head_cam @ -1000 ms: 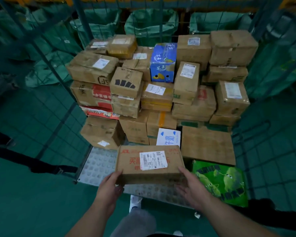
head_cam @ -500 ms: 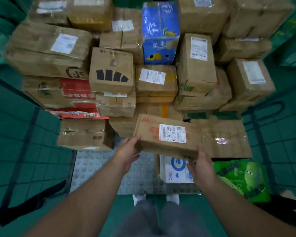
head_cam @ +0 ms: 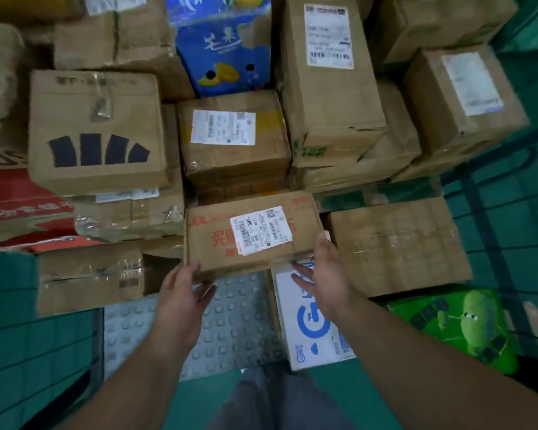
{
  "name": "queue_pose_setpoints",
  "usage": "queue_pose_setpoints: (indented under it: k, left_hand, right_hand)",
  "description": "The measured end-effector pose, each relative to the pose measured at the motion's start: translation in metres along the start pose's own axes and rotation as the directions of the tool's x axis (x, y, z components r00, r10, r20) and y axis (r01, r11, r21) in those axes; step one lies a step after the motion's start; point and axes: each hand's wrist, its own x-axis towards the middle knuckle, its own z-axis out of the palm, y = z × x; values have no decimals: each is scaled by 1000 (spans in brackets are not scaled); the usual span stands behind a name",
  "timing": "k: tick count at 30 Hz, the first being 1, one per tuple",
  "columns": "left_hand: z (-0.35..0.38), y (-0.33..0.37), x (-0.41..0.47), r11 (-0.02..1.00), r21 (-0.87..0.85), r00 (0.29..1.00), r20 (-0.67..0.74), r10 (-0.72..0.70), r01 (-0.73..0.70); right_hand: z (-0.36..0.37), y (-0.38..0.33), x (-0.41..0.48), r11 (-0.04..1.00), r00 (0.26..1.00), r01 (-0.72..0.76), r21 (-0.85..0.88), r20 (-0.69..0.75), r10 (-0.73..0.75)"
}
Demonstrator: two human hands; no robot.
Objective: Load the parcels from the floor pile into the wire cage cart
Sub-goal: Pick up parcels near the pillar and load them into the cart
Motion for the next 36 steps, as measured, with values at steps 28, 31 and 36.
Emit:
queue_pose_setpoints:
  k: [28, 31, 36]
  left_hand:
    - [83, 50, 68, 983, -139, 932, -327, -158, 118]
    - [78, 54, 67, 982, 37, 951, -260, -169, 184]
    - [59, 36, -6, 914, 339, 973, -136, -185, 221]
  right_hand:
    - [39, -44, 94, 945, 982, -189, -267, -72, 176]
    - [30, -49, 83, 854, 984, -173, -491, -112, 136]
    - [-10, -32, 10, 889, 986, -130, -440, 34, 161]
